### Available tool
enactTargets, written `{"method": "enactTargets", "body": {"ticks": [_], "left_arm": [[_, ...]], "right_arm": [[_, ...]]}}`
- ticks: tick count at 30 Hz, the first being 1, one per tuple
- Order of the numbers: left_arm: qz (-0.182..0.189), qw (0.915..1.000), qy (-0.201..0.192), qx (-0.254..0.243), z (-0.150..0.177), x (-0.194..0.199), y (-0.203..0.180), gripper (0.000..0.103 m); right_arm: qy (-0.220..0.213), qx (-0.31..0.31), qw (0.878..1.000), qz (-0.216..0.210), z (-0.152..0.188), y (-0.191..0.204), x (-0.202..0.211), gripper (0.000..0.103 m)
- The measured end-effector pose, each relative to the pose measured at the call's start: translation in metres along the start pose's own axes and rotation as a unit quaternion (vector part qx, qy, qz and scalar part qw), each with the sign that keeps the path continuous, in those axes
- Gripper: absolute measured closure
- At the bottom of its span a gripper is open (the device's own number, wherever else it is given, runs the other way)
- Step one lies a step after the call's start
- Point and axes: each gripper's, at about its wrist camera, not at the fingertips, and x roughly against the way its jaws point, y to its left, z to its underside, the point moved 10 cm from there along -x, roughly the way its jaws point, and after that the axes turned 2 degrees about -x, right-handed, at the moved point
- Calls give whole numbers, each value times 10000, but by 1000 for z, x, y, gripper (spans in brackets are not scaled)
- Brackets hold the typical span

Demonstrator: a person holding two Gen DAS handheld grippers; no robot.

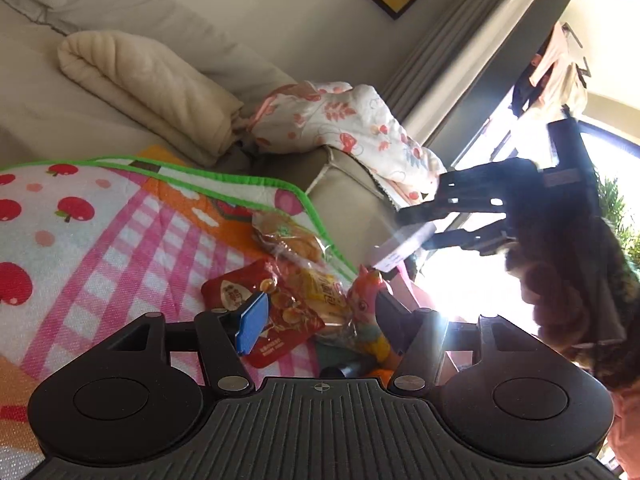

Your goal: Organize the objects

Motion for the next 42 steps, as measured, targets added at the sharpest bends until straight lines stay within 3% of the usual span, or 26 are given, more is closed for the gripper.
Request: {"method": "enactTargets", "body": {"ticks": [4,8,12,15,18,21,22,23,25,29,33,38,42], "left_arm": [[-126,9998,-79,-102,-1,1,1,39],[-310,9991,-107,-256,-5,11,0,39],[-299,9944,184,-995,5,15,-26,39],[-136,9835,555,-1719,24,10,-52,39],[-133,9633,788,-2562,43,-2,-75,38],[-453,9415,866,-3225,50,-18,-80,38],[-545,9370,945,-3320,51,-25,-78,38],[-656,9341,1055,-3348,52,-33,-73,38],[-793,9293,1306,-3363,56,-49,-65,39],[-927,9222,1621,-3386,66,-74,-57,57],[-958,9187,1649,-3457,72,-84,-59,63],[-826,9270,1753,-3212,76,-58,-66,76],[-822,9175,1980,-3350,94,-18,-69,77]], "right_arm": [[-189,299,9984,-452,39,14,63,55],[201,312,9946,-971,97,21,94,55],[485,228,9905,-1269,155,12,99,55],[444,149,9919,-1184,183,-5,97,55],[269,92,9938,-1071,206,-29,102,54],[36,158,9969,-764,228,-54,113,45],[-34,211,9978,-633,233,-61,115,36],[-131,261,9987,-428,240,-71,117,26],[-249,275,9991,-214,250,-84,119,16],[-307,178,9992,-201,266,-95,115,10],[-443,159,9982,-368,270,-89,109,2],[-444,348,9978,-352,273,-78,96,0],[-481,452,9974,-274,277,-75,93,0]]}}
